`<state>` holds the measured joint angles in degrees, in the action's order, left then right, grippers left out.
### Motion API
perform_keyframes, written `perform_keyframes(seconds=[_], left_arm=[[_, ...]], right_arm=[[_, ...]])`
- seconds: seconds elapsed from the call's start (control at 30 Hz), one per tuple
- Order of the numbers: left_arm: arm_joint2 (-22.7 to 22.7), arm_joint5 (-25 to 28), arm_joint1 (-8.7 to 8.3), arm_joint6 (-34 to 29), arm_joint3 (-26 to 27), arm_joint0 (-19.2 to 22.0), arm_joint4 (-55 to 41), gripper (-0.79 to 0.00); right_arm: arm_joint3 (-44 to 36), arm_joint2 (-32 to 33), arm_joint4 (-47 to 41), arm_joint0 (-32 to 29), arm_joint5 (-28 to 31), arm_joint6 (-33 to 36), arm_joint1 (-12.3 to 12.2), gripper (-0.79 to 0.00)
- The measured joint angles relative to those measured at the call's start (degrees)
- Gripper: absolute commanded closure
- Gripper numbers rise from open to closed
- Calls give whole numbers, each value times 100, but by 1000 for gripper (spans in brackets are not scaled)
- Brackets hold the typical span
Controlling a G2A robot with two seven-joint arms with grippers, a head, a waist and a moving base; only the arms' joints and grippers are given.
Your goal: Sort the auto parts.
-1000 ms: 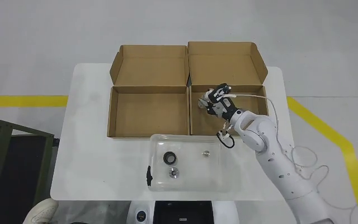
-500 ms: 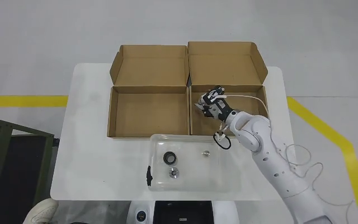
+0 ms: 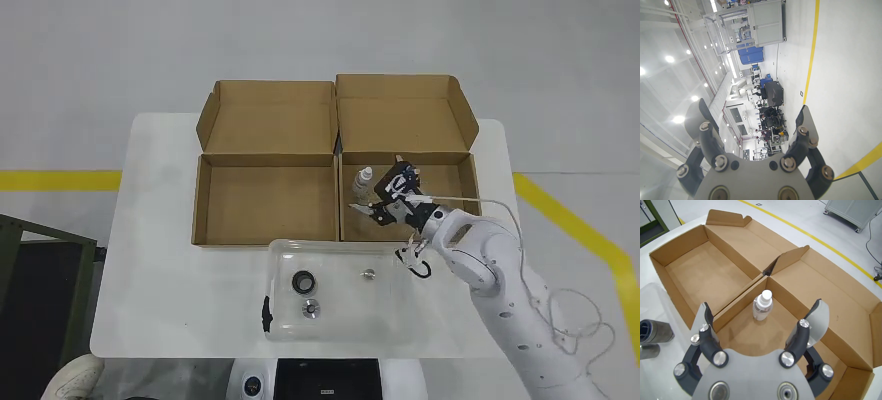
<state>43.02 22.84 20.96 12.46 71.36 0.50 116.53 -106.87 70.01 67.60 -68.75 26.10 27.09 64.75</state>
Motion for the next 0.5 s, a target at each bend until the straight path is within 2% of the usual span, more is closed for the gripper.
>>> perform_keyframes(seconds=[0.23,0.5], left_arm=[[0,0,0,0,0,0,0,-785],[0,0,0,0,0,0,0,-785]], right_arm=[[-1012,379,144,-843,1107,313,-172,-785],[-1513,411,715,-1715,2021,60,-303,-785]])
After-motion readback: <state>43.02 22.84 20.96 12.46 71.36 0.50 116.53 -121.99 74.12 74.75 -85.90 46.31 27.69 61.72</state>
